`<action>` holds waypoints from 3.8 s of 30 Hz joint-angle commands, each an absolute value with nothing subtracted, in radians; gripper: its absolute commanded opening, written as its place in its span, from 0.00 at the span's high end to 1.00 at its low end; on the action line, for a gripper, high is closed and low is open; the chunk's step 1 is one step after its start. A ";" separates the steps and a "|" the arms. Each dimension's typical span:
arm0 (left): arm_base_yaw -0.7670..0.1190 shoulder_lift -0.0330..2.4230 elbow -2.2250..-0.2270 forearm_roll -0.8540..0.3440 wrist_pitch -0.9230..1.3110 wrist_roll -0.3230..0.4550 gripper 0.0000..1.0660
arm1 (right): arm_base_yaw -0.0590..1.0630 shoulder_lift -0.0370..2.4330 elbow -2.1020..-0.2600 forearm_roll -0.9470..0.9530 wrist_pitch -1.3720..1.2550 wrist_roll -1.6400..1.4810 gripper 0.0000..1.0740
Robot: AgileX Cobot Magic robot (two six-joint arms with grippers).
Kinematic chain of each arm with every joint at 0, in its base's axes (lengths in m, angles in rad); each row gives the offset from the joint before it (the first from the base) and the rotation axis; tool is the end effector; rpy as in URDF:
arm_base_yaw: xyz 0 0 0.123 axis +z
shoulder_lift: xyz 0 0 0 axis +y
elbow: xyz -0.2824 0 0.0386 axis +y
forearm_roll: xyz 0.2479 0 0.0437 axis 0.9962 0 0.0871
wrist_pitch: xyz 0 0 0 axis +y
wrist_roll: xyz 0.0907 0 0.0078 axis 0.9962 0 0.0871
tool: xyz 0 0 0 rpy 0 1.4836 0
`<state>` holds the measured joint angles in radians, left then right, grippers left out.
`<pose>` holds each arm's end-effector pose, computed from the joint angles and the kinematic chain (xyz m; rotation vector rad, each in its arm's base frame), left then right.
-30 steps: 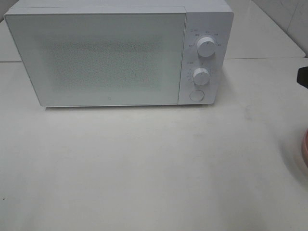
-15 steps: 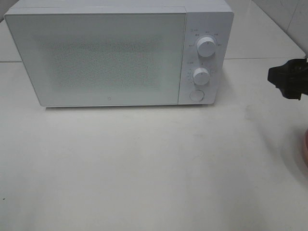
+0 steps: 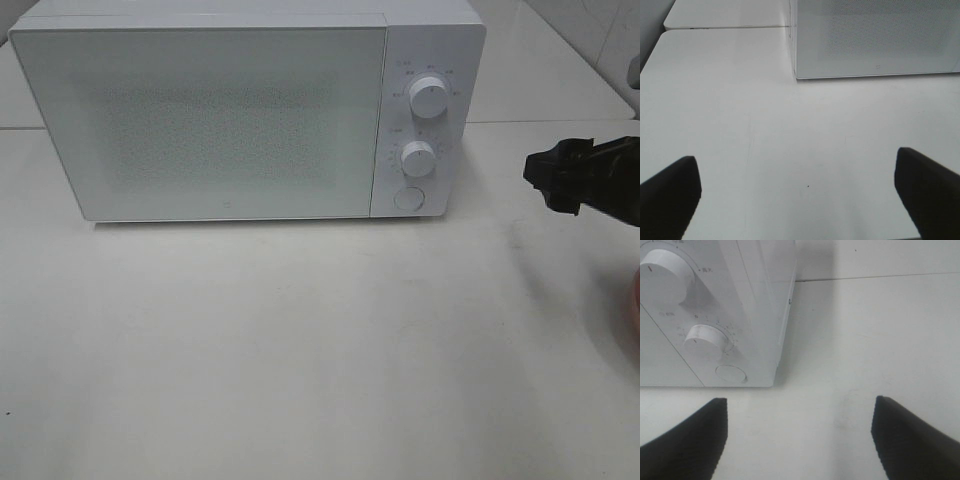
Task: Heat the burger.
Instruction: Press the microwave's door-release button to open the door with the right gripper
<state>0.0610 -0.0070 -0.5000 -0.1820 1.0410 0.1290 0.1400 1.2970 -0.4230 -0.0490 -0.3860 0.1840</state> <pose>-0.0050 -0.0146 0.2798 0.0751 2.0044 -0.0954 0.2346 0.0347 0.2076 -0.0135 1.9773 0.1998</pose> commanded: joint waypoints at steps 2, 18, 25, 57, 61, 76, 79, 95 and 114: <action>0.059 -0.008 -0.497 -0.186 1.039 0.123 0.06 | 0.204 1.306 -0.379 0.038 -0.510 0.113 0.29; 0.059 -0.008 -0.497 -0.186 1.039 0.123 0.06 | 0.482 1.306 -0.262 0.551 -0.886 -0.274 0.29; 0.059 -0.008 -0.497 -0.186 1.039 0.123 0.06 | 0.590 1.336 -0.231 0.690 -1.067 -0.343 0.29; 0.059 -0.008 -0.497 -0.186 1.039 0.123 0.06 | 0.807 1.717 -0.236 0.756 -1.356 -0.028 0.31; 0.059 -0.008 -0.497 -0.186 1.039 0.123 0.06 | 0.807 1.717 -0.236 0.761 -1.353 0.134 0.32; 0.059 -0.008 -0.497 -0.186 1.039 0.123 0.06 | 0.807 1.717 -0.236 0.772 -1.347 1.022 0.60; 0.059 -0.008 -0.497 -0.186 1.039 0.123 0.06 | 0.807 1.717 -0.236 0.772 -1.346 1.131 0.69; 0.059 -0.008 -0.497 -0.186 1.039 0.123 0.06 | 0.803 1.717 -0.243 0.814 -1.171 1.358 1.00; 0.059 -0.008 -0.497 -0.186 1.039 0.123 0.06 | 0.710 1.892 -0.431 0.701 -1.111 1.392 1.00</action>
